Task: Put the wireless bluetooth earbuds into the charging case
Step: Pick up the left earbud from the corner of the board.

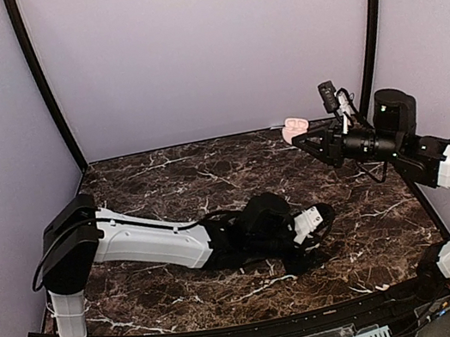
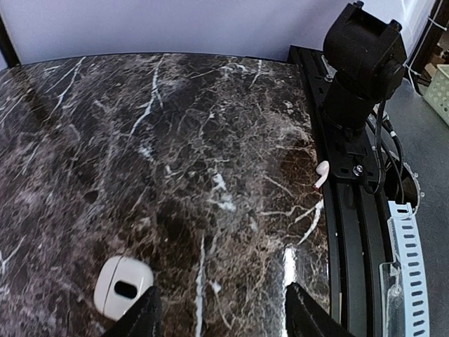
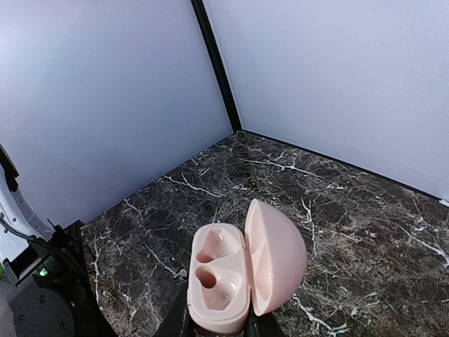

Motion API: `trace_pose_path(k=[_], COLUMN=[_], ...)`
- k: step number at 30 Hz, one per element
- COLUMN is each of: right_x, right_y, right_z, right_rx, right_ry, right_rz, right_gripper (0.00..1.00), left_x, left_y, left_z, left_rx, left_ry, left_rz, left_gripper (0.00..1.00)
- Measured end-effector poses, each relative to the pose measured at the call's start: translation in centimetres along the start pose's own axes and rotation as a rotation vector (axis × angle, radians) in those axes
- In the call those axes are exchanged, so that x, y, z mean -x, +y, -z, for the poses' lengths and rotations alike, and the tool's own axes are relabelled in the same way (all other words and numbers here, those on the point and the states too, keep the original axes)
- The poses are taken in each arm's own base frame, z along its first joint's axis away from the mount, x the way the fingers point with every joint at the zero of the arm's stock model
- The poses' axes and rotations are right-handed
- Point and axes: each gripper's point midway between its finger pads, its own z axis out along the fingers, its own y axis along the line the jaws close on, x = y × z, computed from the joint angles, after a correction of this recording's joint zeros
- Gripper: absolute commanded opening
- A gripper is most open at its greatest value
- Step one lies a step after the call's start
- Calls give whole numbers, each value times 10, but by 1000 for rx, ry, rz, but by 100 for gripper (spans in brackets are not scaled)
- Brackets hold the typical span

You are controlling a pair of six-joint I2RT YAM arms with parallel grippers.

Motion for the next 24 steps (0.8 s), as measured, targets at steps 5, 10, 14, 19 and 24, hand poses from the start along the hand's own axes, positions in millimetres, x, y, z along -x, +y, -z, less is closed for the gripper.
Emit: trace_pose_path(k=[5, 10, 14, 19, 24], right_x=[-2, -7, -12, -12, -8], right_y=[-3, -4, -2, -2, -1], right_z=[5, 6, 7, 7, 8], right_rx=[1, 9, 18, 20, 22], right_ry=[15, 38, 58, 64, 58], right_rz=[-23, -50, -68, -80, -77], right_gripper=[0, 0, 0, 0, 0], left_x=[0, -4, -13, -28, -22], left_y=[-19, -41, -60, -80, -95], left_z=[-46, -93, -122, -148, -155], left_rx=[-77, -131, -179, -229, -266], left_ry=[4, 15, 30, 58, 56], left_rz=[-86, -151, -179, -214, -239], left_gripper=[54, 48, 41, 39, 39])
